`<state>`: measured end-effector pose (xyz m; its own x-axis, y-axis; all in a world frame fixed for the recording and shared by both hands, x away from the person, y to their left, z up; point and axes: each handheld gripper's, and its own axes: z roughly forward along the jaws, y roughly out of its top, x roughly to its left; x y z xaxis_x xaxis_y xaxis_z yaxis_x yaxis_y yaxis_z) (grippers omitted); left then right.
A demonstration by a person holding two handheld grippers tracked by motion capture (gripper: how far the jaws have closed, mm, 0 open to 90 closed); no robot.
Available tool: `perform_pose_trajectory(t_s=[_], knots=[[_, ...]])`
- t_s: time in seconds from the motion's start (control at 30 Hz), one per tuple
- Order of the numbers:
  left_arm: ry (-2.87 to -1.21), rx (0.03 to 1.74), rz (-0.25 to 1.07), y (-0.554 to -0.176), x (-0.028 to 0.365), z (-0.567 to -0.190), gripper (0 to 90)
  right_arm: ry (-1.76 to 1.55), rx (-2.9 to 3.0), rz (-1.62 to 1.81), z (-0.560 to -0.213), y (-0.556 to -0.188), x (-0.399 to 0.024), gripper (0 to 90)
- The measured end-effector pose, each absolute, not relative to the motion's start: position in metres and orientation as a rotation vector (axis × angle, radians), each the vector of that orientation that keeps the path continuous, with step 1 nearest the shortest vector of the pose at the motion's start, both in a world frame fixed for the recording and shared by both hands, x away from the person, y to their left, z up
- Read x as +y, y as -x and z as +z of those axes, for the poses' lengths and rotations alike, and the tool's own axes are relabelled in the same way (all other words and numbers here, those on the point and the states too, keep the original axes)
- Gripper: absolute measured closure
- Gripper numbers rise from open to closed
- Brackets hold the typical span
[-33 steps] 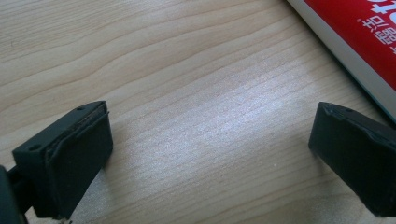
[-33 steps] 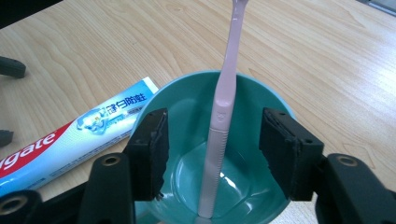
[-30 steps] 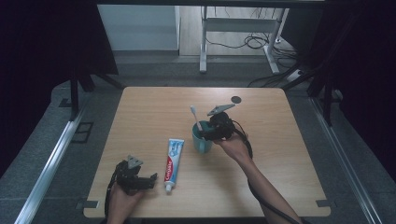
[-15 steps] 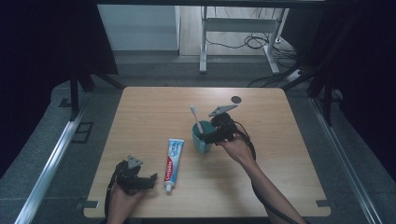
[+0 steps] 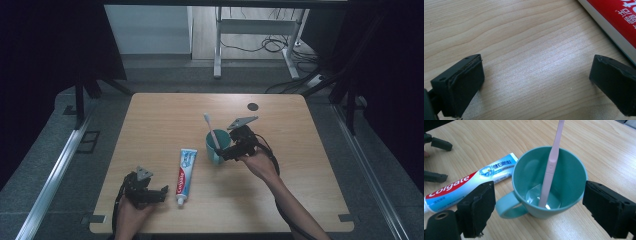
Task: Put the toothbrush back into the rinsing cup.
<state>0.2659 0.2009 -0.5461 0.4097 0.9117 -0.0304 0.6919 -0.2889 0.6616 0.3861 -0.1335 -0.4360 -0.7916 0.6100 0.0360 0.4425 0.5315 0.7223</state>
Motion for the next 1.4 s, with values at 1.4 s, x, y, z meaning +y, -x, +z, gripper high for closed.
perform_pose_trajectory(t_s=[1.4], knots=[[-2.073, 1.358, 0.477, -0.266, 0.201, -0.546, 0.0, -0.905, 2.517, 1.044, -0.457, -0.347, -0.199, 0.3]])
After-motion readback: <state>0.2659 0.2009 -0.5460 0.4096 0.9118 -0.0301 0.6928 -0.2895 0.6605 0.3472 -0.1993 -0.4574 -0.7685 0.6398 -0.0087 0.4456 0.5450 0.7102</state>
